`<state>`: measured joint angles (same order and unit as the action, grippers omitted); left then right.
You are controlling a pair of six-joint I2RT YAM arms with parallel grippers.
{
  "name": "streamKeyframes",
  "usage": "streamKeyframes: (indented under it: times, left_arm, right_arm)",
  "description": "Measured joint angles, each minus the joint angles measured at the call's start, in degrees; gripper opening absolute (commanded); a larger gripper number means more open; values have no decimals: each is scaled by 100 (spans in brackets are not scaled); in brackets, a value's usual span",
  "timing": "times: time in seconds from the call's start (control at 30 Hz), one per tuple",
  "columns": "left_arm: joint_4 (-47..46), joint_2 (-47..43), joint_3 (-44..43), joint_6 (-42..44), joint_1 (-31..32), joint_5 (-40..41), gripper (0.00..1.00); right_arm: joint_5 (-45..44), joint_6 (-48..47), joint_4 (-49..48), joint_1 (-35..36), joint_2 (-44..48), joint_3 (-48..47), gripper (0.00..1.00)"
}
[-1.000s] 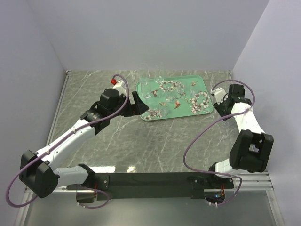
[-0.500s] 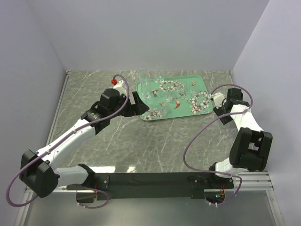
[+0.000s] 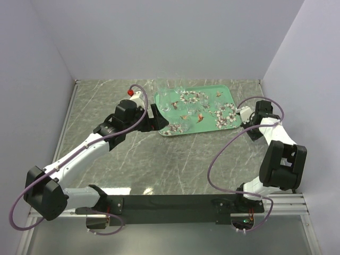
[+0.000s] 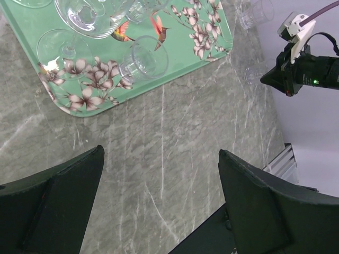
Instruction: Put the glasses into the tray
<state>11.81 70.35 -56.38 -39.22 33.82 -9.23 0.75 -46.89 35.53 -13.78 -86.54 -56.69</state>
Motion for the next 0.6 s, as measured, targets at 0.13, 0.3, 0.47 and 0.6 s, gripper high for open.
streamKeyframes:
  times: [0.13,0.3,0.47,0.6]
  left_arm:
    - [0,7,-2,90,0,0,95]
    - [0,76,-85,214,0,2,95]
    - [2,76,-87,352,0,13,95]
    - [2,66,-87,424,0,72,95]
  right_arm:
    - [118,-118,33,0,39,-15,0]
    - [708,-317,299,0,267,-380,0]
    - [1897,-688,352,81,560,-852,0]
    - [2660,-1261,365,468,533,-1021,0]
